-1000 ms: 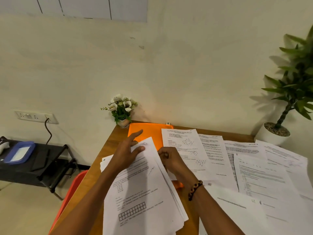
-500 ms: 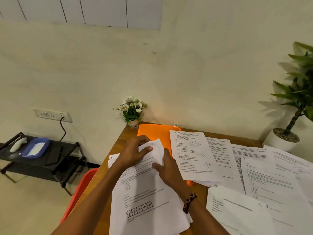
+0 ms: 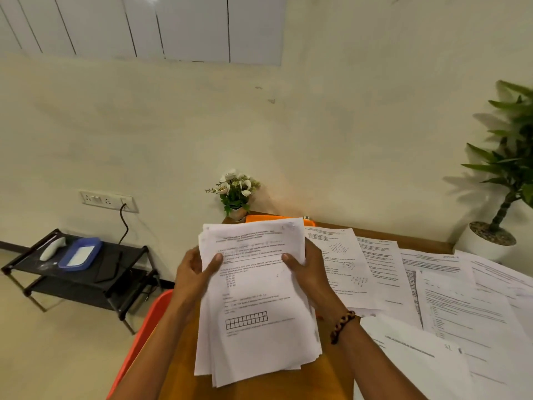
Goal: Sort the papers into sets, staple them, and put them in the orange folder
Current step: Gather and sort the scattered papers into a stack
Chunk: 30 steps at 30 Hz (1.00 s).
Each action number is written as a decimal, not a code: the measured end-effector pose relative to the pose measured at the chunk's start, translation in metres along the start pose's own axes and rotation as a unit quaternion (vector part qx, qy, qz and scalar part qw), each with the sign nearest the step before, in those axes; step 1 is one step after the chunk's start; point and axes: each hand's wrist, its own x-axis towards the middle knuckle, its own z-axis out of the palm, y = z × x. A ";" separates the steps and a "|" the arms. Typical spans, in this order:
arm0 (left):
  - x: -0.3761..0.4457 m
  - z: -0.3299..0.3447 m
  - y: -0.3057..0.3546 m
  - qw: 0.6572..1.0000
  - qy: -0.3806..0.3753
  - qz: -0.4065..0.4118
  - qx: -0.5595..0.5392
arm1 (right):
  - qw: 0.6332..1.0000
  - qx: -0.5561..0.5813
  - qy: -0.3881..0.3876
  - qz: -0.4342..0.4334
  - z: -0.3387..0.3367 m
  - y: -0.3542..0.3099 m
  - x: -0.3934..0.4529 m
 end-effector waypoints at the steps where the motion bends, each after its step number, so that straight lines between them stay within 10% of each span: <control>1: -0.004 -0.001 -0.001 0.998 -0.049 -0.037 -0.028 | 1.000 0.023 0.003 0.000 -0.001 -0.003 0.000; 15: -0.025 0.024 0.062 0.982 -0.089 0.163 -0.045 | 0.989 0.093 -0.022 -0.110 -0.021 -0.071 0.003; 30: -0.038 0.038 0.025 0.989 -0.126 0.081 0.017 | 0.982 0.154 -0.100 0.044 -0.032 -0.027 -0.026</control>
